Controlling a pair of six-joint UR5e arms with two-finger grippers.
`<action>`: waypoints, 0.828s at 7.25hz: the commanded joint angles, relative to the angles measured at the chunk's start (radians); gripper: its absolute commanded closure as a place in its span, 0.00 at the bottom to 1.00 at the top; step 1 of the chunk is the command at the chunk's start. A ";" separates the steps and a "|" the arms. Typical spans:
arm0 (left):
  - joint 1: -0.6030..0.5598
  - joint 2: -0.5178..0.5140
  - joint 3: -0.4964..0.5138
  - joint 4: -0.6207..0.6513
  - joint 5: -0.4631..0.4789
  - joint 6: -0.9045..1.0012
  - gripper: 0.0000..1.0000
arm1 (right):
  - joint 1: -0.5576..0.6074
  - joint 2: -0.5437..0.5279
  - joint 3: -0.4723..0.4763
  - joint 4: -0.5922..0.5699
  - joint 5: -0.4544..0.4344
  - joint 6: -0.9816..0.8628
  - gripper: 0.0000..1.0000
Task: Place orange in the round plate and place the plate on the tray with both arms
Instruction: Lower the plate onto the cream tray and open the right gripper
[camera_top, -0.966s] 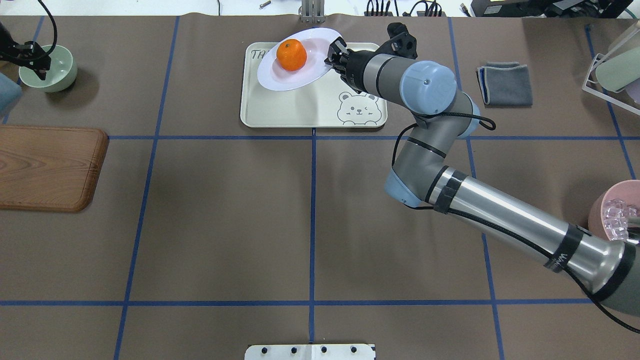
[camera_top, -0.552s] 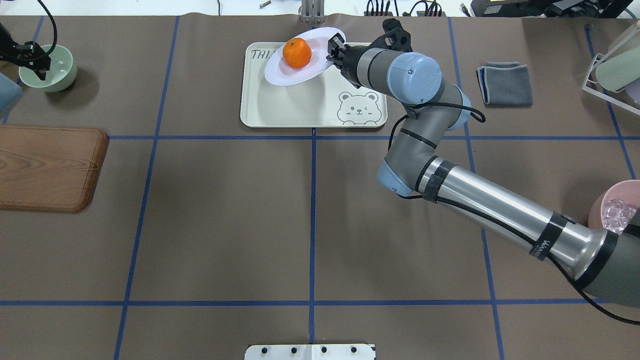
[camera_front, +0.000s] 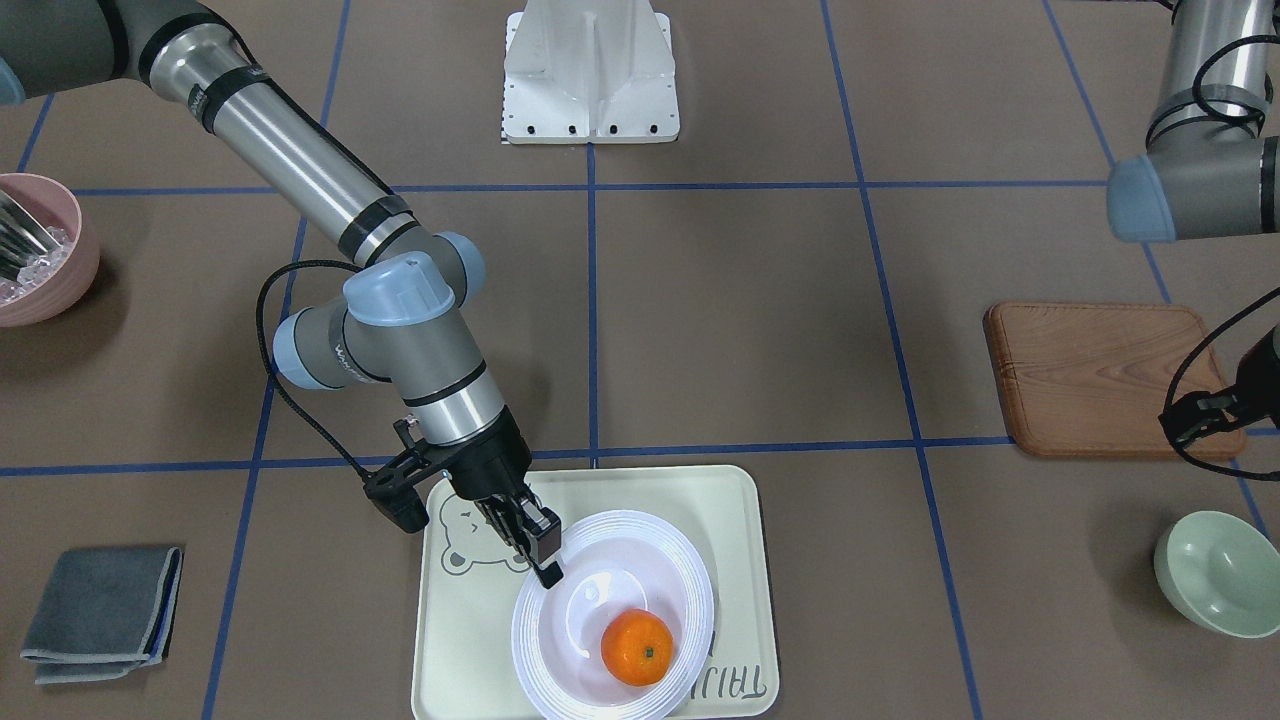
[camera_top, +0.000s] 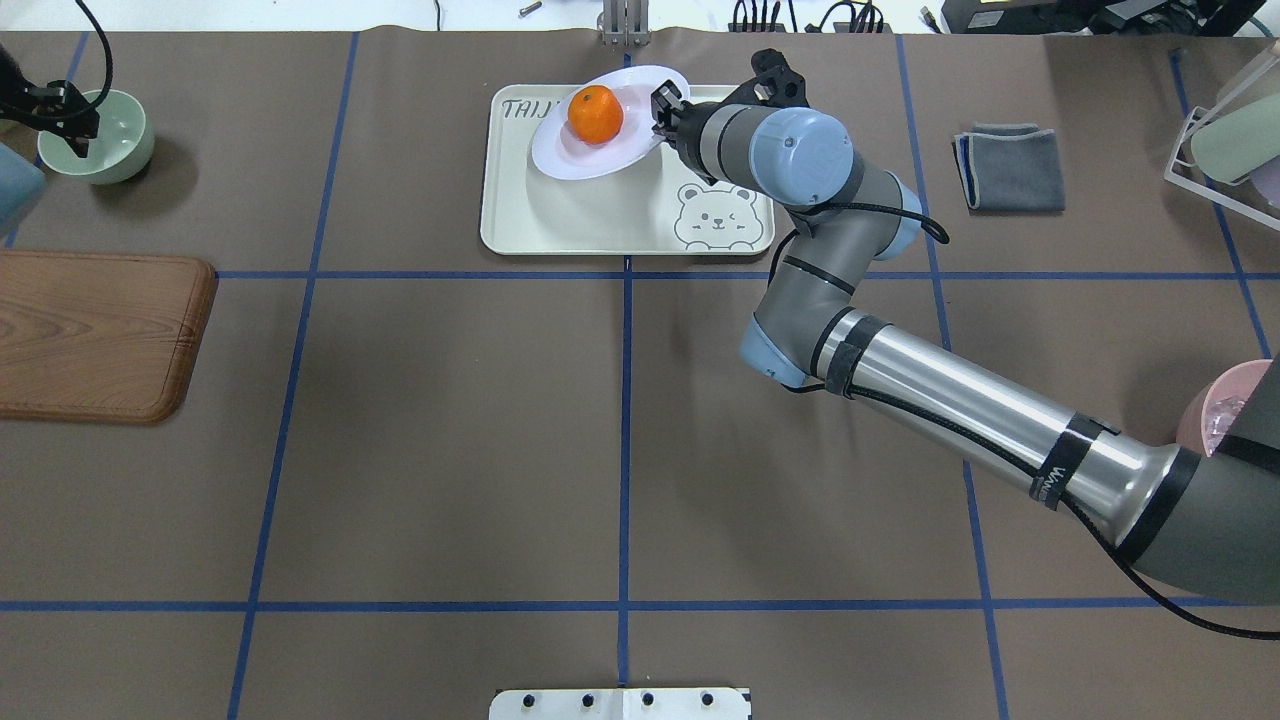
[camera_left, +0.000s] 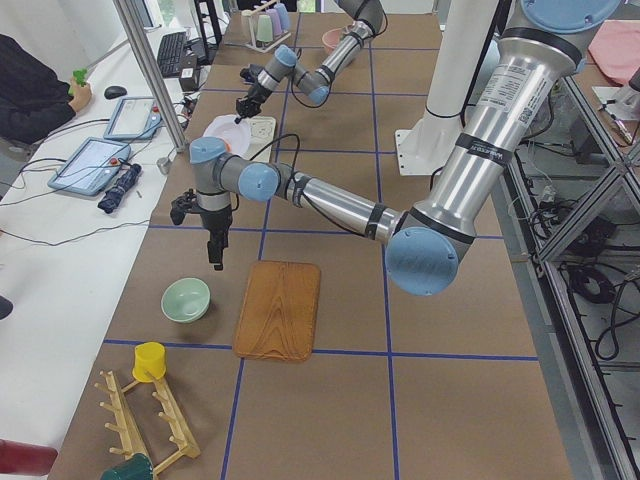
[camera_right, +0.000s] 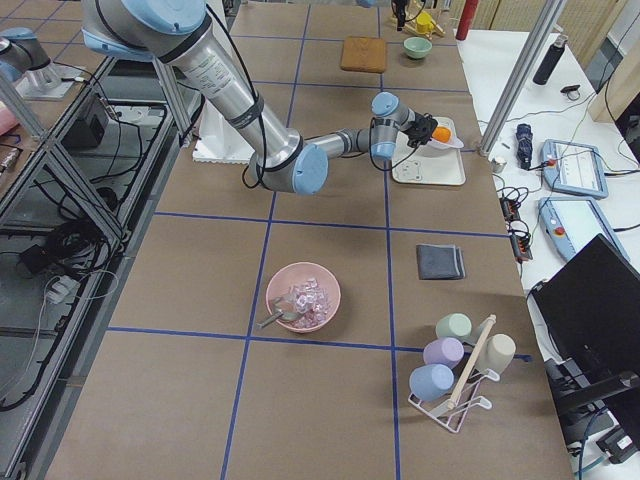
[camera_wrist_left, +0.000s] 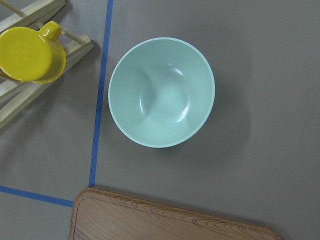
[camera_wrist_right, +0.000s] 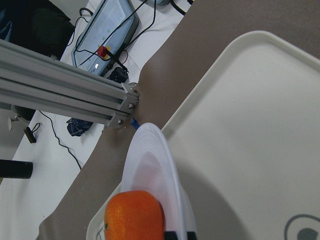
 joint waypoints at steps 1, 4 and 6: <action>0.000 -0.002 0.000 0.000 0.001 0.000 0.02 | -0.005 -0.064 0.059 -0.001 0.010 -0.039 0.00; 0.000 -0.002 -0.001 0.000 0.001 0.001 0.02 | 0.006 -0.185 0.254 -0.049 0.123 -0.134 0.00; -0.002 -0.002 -0.001 0.000 0.015 0.003 0.02 | 0.056 -0.190 0.364 -0.285 0.235 -0.281 0.00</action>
